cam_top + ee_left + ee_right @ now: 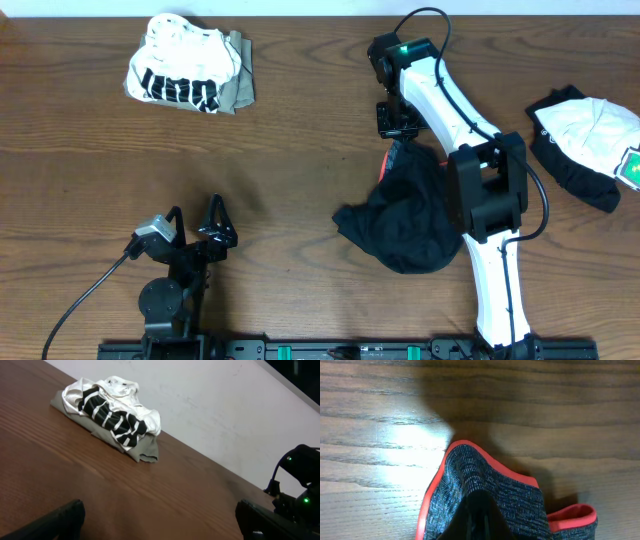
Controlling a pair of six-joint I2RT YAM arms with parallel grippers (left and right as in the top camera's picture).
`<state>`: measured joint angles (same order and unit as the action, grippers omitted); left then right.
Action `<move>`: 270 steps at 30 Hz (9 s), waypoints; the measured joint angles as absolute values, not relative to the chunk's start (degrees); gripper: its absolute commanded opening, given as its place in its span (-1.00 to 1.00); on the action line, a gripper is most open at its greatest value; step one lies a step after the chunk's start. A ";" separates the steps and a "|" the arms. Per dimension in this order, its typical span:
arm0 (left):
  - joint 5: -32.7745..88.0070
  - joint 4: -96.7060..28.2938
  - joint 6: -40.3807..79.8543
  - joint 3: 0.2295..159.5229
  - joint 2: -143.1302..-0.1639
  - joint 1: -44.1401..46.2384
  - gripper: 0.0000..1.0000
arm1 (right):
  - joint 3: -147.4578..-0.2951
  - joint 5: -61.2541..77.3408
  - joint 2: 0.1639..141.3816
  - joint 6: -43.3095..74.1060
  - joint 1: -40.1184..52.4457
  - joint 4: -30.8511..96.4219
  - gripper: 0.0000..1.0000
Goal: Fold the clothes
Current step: 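Lift the waistband up and toward the far edge with right gripper, then raise the leggings by the waistband, letting the legs hang down, then move the left gripper to the waistband's left corner and grasp it, then stretch the waistband apart with both grippers, left pulling leftward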
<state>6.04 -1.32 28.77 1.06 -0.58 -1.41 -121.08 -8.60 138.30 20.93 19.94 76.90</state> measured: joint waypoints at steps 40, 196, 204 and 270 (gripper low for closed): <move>25.87 0.62 47.20 1.06 -0.58 -1.41 0.96 | -122.74 -14.63 80.82 26.22 20.97 76.95 -0.98; 75.64 37.78 27.00 23.83 -52.07 11.16 -0.25 | -122.61 54.46 79.33 41.25 20.97 54.50 -0.96; 75.66 37.87 27.64 24.45 -52.07 6.68 -0.25 | -122.61 54.43 79.33 40.58 20.97 55.46 -0.96; 84.62 58.96 67.70 67.22 -58.00 -12.78 -0.88 | -122.63 -1.67 79.31 24.73 21.02 71.85 -0.97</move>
